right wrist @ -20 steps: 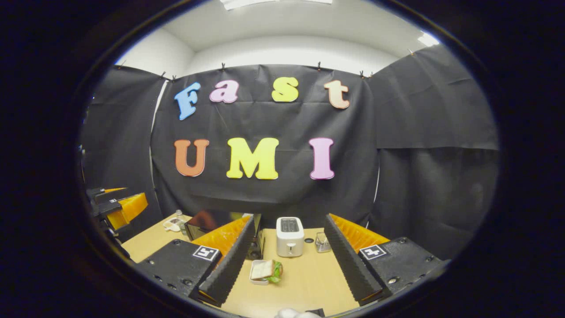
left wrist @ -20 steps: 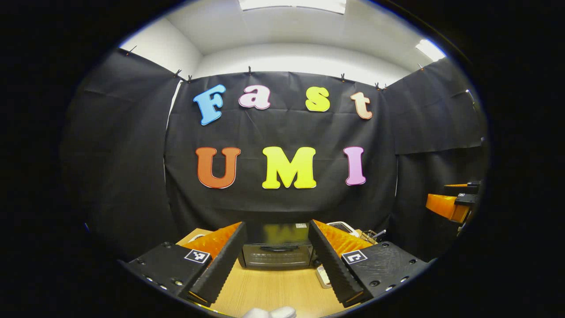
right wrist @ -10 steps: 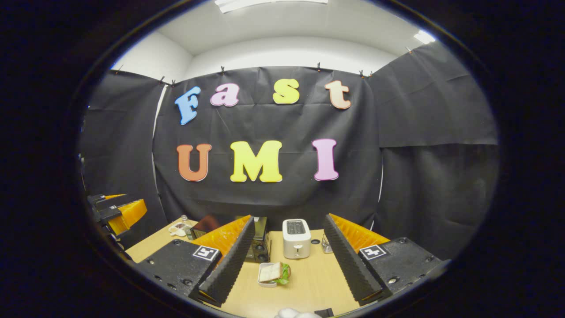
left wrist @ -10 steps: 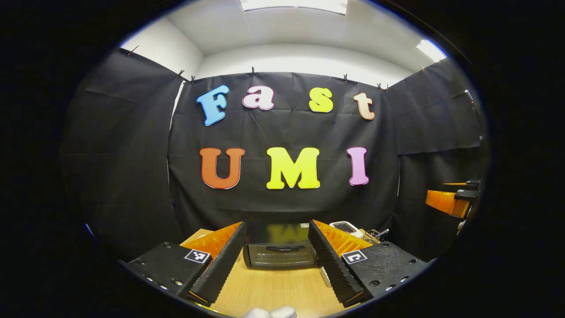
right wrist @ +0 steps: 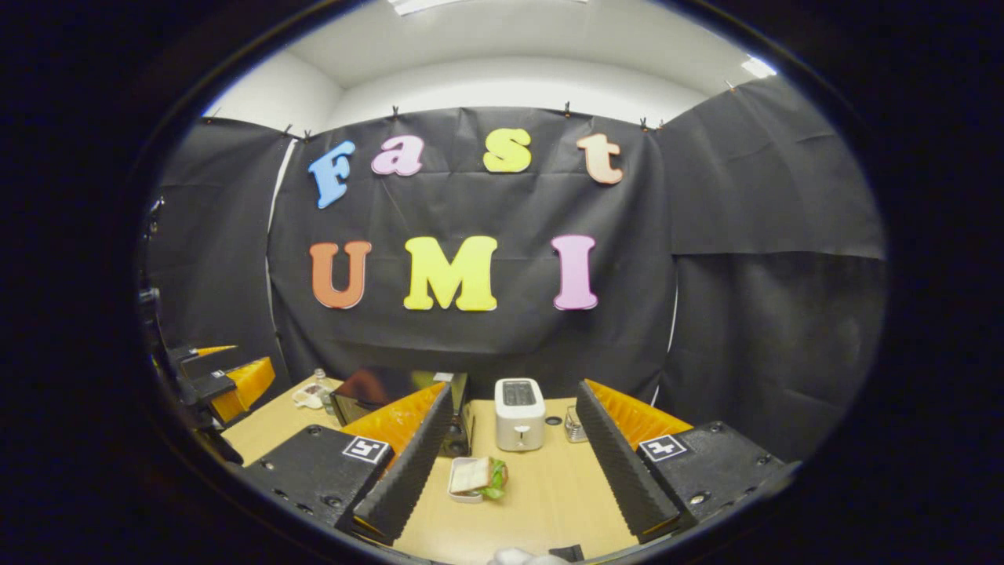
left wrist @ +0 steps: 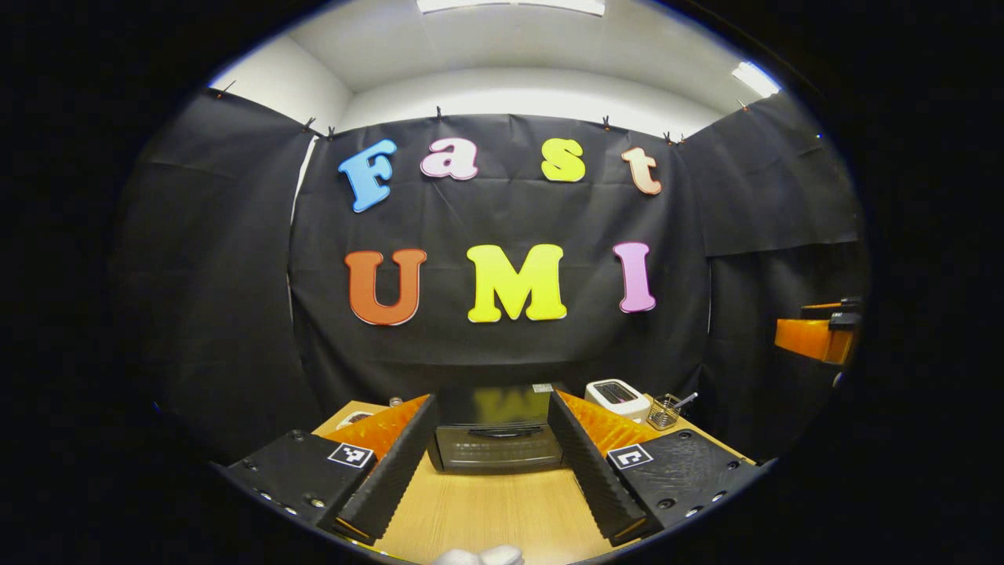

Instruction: Open the electric oven with the left hand, put the food in, and close the electric oven.

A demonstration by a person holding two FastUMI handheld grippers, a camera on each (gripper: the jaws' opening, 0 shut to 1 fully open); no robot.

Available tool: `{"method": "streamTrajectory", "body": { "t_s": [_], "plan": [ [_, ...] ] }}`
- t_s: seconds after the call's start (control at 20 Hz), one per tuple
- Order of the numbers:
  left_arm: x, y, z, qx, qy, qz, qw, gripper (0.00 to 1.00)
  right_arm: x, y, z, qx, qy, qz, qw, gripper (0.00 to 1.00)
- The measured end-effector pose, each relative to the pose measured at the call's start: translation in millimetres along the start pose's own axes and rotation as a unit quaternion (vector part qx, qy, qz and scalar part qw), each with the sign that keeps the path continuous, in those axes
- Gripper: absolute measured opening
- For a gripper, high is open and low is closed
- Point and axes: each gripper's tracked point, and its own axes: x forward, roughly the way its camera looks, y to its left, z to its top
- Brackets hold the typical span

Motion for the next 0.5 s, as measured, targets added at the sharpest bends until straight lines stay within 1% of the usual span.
{"method": "streamTrajectory", "body": {
  "t_s": [0.15,0.3,0.35,0.45,0.5],
  "plan": [
    [32,-14,-23,-0.031,0.021,-0.007,0.999,0.93,2,-17,-2,-0.009,0.011,-0.012,1.000,1.00],
    [77,-16,-53,-0.029,0.051,0.001,0.998,0.93,1,-35,-7,-0.013,0.022,-0.027,0.999,1.00],
    [94,-16,-62,-0.030,0.055,0.004,0.998,0.93,0,-38,-8,-0.008,0.027,-0.030,0.999,0.90],
    [124,-13,-85,-0.033,0.075,0.010,0.997,0.93,1,-47,-11,-0.001,0.033,-0.041,0.999,0.90],
    [138,-10,-96,-0.031,0.086,0.015,0.996,0.93,2,-52,-16,-0.001,0.039,-0.046,0.998,1.00]
  ]
}}
